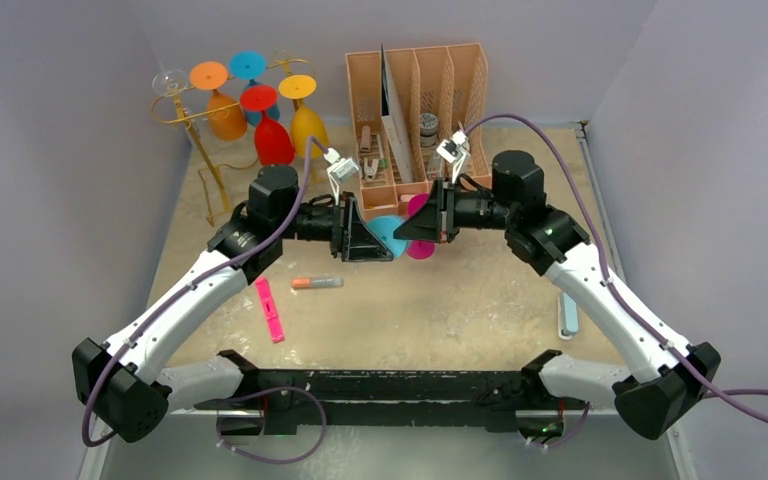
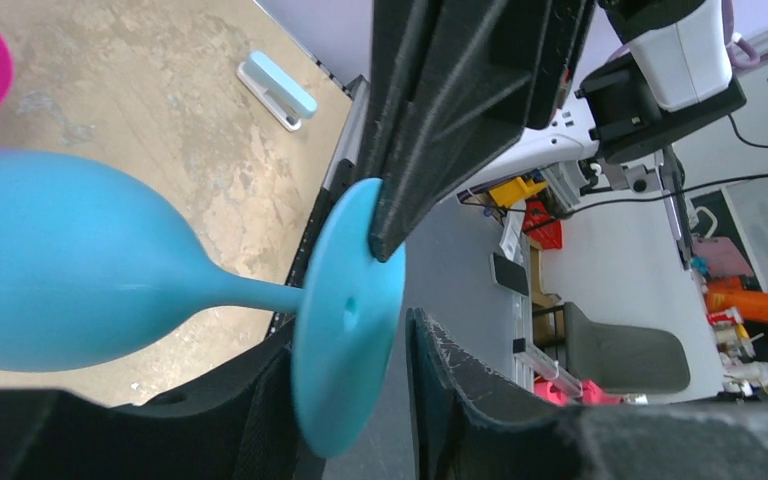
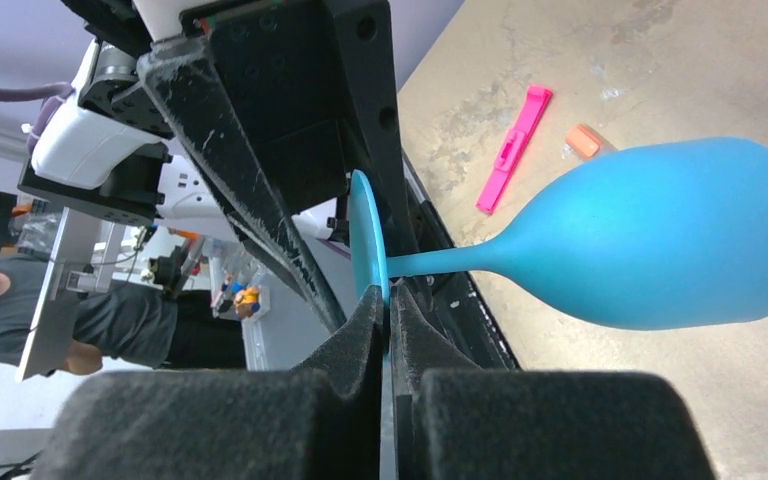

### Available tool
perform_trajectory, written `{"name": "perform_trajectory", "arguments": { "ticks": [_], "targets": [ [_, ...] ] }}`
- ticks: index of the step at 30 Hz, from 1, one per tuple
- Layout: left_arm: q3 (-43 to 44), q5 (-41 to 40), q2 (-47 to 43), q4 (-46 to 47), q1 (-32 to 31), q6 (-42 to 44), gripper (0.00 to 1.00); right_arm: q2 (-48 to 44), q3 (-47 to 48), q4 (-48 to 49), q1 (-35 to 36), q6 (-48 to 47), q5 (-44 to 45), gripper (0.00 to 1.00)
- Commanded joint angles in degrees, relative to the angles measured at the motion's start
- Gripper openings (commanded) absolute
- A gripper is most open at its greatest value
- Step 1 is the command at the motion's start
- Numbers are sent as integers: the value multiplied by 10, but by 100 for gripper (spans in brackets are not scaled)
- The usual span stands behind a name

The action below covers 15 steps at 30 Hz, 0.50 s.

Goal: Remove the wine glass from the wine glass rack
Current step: Place the wine glass at the center of the board.

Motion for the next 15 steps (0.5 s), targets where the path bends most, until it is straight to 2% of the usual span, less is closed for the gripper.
{"name": "perform_trajectory", "arguments": {
  "ticks": [1, 5, 9, 13, 15],
  "targets": [
    [9, -32, -10, 19, -2, 4, 36, -27, -6, 23, -1, -19, 12, 0],
    [8, -51, -19, 5, -2, 9, 35, -30, -8, 16, -1, -25, 17, 0],
    [7, -47, -25, 6, -2, 11, 20, -32, -11, 19, -1, -25, 22, 0],
    [7, -31, -29, 6, -2, 19, 0, -34, -13, 20, -1, -23, 22, 0],
    [6, -21, -29, 9, -2, 24, 0, -37, -13, 17, -1, -24, 23, 0]
  ]
}}
